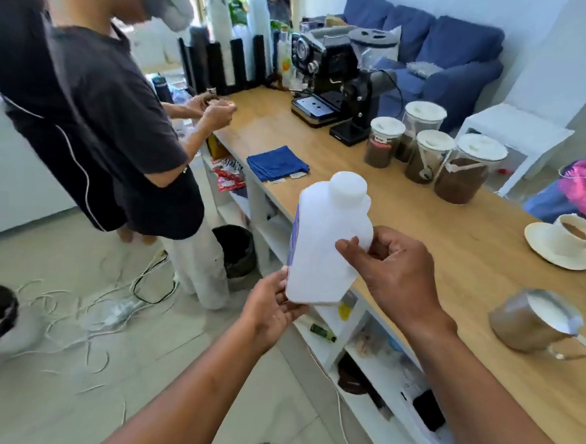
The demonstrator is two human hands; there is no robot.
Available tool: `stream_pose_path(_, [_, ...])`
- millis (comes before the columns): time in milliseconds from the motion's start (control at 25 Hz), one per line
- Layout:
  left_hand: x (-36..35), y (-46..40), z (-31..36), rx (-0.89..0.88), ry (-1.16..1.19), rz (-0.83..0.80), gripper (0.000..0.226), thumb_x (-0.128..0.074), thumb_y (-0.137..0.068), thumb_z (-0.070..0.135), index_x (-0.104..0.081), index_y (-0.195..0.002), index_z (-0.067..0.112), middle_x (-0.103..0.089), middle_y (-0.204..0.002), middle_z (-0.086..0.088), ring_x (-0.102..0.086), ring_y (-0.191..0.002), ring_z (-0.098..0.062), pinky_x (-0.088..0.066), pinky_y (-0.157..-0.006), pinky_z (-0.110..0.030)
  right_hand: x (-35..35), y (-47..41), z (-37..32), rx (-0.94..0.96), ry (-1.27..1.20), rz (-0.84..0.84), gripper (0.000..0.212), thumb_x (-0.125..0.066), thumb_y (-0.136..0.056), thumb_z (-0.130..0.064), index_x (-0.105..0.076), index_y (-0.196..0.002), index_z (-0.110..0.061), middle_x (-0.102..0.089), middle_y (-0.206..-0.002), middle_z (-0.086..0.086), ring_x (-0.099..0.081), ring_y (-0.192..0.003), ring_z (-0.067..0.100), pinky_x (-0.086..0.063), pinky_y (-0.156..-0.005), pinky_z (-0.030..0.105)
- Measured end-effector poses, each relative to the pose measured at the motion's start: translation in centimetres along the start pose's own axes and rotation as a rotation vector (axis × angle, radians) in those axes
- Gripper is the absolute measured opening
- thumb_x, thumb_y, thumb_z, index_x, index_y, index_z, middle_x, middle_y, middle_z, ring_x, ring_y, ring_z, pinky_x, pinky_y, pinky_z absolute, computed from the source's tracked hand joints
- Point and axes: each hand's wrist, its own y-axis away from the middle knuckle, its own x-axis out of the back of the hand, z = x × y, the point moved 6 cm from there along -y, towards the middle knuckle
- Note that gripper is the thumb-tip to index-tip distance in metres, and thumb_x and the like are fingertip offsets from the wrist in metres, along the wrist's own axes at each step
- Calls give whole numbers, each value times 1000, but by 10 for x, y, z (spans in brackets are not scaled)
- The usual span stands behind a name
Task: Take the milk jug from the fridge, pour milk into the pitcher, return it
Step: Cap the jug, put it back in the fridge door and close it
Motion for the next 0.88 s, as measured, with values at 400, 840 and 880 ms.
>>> stream_pose_path(400, [134,72,-6,-187,362,334,40,-56,-99,28,-64,-128,2,-71,-106,-17,-65,-102,-35,-52,-105,-51,-125,34,-52,181,-90,-463,21,-83,-84,-38,-79,-89,-18,-78,-81,-10,-71,-74,2,-58,-59,22])
stream_pose_path(840, [290,205,-8,-405,641,561,38,-57,-99,30,-66,-125,4,-73,-92,-10,-68,-90,-29,-51,-104,-48,-266,150,-160,405,-151,-829,41,-74,-81,-56,-78,-90,-15,-79,-87,1,-76,-86,22,-64,-71,48])
stream_pose_path(880, [304,217,-9,-420,666,584,36,-58,-98,29,-66,-124,5,-73,-88,-9,-67,-91,-29,-51,-105,-48,-278,162,-169,404,-152,-855,38,-76,-82,-53,-77,-87,-15,-79,-85,2,-75,-84,23,-63,-71,47])
